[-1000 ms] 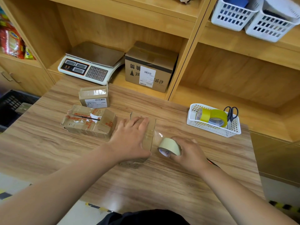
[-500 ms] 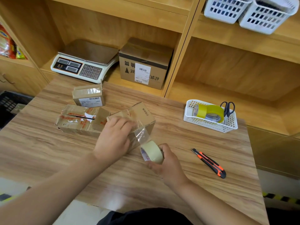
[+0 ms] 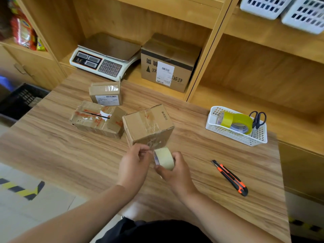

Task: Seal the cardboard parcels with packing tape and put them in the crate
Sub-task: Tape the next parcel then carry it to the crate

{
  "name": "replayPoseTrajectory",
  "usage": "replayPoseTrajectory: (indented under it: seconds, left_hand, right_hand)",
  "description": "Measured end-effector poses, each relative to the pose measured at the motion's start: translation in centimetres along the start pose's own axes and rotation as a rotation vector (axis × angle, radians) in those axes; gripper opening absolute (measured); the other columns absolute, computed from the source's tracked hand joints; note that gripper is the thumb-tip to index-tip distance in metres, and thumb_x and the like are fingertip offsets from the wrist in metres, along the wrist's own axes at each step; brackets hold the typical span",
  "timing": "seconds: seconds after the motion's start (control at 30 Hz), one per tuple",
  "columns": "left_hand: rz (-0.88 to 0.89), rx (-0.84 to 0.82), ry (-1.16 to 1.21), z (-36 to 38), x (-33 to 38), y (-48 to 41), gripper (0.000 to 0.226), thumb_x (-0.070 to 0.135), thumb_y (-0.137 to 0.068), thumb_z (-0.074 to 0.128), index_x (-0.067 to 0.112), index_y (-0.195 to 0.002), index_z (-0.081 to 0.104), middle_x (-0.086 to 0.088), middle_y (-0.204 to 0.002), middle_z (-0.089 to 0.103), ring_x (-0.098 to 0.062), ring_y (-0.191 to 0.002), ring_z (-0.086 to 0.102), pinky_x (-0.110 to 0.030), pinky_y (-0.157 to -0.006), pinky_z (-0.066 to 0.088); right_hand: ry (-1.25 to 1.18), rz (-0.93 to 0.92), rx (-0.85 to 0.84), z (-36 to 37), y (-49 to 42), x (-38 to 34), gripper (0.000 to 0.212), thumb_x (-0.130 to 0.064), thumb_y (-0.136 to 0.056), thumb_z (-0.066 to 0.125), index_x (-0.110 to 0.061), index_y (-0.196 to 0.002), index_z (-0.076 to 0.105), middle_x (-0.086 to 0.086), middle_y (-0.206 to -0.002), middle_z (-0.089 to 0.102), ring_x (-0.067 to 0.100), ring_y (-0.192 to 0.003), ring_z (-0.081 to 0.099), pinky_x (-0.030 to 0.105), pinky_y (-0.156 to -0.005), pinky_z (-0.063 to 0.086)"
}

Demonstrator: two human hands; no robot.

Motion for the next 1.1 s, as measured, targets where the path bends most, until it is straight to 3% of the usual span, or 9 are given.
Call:
replayPoseTrajectory:
  seconds: [0.13, 0.37, 0.43, 0.57, 0.67, 0.8, 0.87, 1.0, 1.1]
  left_hand:
    - [-0.459, 0.019, 0.531, 2.5, -2.7, 1.2, 0.006, 0.019, -0.086, 0.065, 0.014, -0.083, 0.067, 0.001, -0.082, 0.068, -0.011, -0.082, 0.061, -0.025, -0.075, 0.047]
    - [-0.795, 0.0, 0.87, 6.6, -2.6, 2.1, 0.016, 0.019, -0.082, 0.067, 0.016, -0.098, 0.068, -0.006, -0.088, 0.068, -0.02, -0.074, 0.062, -0.032, -0.068, 0.049]
    - [-0.813, 0.002, 0.931, 7.2, -2.4, 2.2, 0.017, 0.016, -0.083, 0.067, 0.012, -0.099, 0.068, -0.009, -0.084, 0.067, -0.023, -0.07, 0.064, -0.035, -0.069, 0.052]
    - [-0.797, 0.072, 0.886, 7.1, -2.7, 1.9, 0.014, 0.013, -0.083, 0.066, 0.01, -0.096, 0.067, -0.014, -0.09, 0.065, -0.029, -0.079, 0.062, -0.043, -0.072, 0.053]
    - [-0.765, 0.068, 0.853, 7.0, -2.4, 1.8, 0.004, 0.013, -0.085, 0.063, 0.012, -0.089, 0.063, -0.012, -0.086, 0.061, -0.022, -0.062, 0.057, -0.031, -0.057, 0.046]
    - [-0.76, 0.064, 0.859, 7.0, -2.3, 2.3, 0.002, 0.012, -0.088, 0.06, 0.012, -0.089, 0.058, -0.008, -0.073, 0.055, -0.013, -0.032, 0.043, -0.026, -0.05, 0.039]
    - [-0.745, 0.066, 0.858, 6.9, -2.1, 2.4, 0.006, 0.011, -0.09, 0.058, 0.012, -0.084, 0.056, -0.007, -0.069, 0.054, -0.01, -0.026, 0.039, -0.024, -0.049, 0.036]
    - [-0.714, 0.086, 0.845, 6.8, -1.5, 2.3, 0.013, 0.01, -0.09, 0.057, 0.013, -0.078, 0.053, -0.008, -0.066, 0.052, -0.009, -0.025, 0.038, -0.025, -0.052, 0.036]
    - [-0.713, 0.099, 0.821, 6.7, -1.6, 2.2, 0.012, 0.011, -0.089, 0.06, 0.013, -0.078, 0.055, -0.009, -0.071, 0.057, -0.015, -0.042, 0.051, -0.028, -0.055, 0.042]
  right_hand:
    - [-0.024, -0.02, -0.024, -0.1, 0.3, -0.1, 0.039, -0.028, -0.071, 0.081, -0.024, -0.094, 0.051, -0.007, -0.081, 0.062, -0.002, -0.065, 0.056, 0.026, -0.061, 0.046]
    - [-0.144, -0.055, -0.077, 0.1, 0.1, 0.3, 0.037, -0.025, -0.07, 0.08, -0.024, -0.095, 0.052, 0.0, -0.085, 0.068, 0.015, -0.072, 0.065, 0.037, -0.065, 0.052]
    - [-0.147, -0.075, -0.101, 0.0, 0.0, 0.1, 0.036, -0.024, -0.071, 0.078, -0.024, -0.096, 0.051, 0.0, -0.087, 0.067, 0.018, -0.075, 0.065, 0.039, -0.068, 0.053]
    - [-0.145, -0.112, -0.179, -0.5, 0.3, -0.2, 0.044, -0.046, -0.068, 0.072, -0.024, -0.1, 0.052, -0.006, -0.086, 0.065, 0.003, -0.073, 0.062, 0.023, -0.063, 0.049]
    - [-0.046, -0.127, -0.113, -3.4, -0.4, 1.4, 0.054, -0.059, -0.07, 0.057, -0.02, -0.108, 0.055, -0.01, -0.095, 0.061, -0.004, -0.084, 0.057, 0.017, -0.073, 0.046]
    - [0.216, -0.098, 0.23, -11.6, -2.3, 7.3, 0.007, -0.022, -0.083, 0.062, -0.029, -0.085, 0.06, -0.005, -0.088, 0.064, 0.019, -0.09, 0.06, 0.036, -0.083, 0.047]
    - [0.368, -0.004, 0.343, -15.6, -2.7, 10.3, 0.016, -0.012, -0.086, 0.058, -0.027, -0.084, 0.063, 0.001, -0.089, 0.067, 0.031, -0.095, 0.059, 0.04, -0.084, 0.044]
    - [0.914, 0.261, 0.176, -19.7, -3.5, 15.3, 0.028, -0.021, -0.094, 0.05, -0.02, -0.121, 0.057, 0.005, -0.12, 0.057, 0.028, -0.115, 0.047, 0.036, -0.092, 0.037]
    - [1.058, 0.326, 0.08, -20.2, -3.6, 16.7, 0.033, -0.029, -0.096, 0.046, -0.022, -0.129, 0.048, 0.002, -0.126, 0.051, 0.024, -0.119, 0.047, 0.035, -0.095, 0.036]
Point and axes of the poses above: each hand's wrist, its own y-axis away from the middle knuckle, its own z-axis out of the palm, x = y × z, the point moved 8 cm from there along -y, towards the middle knuckle
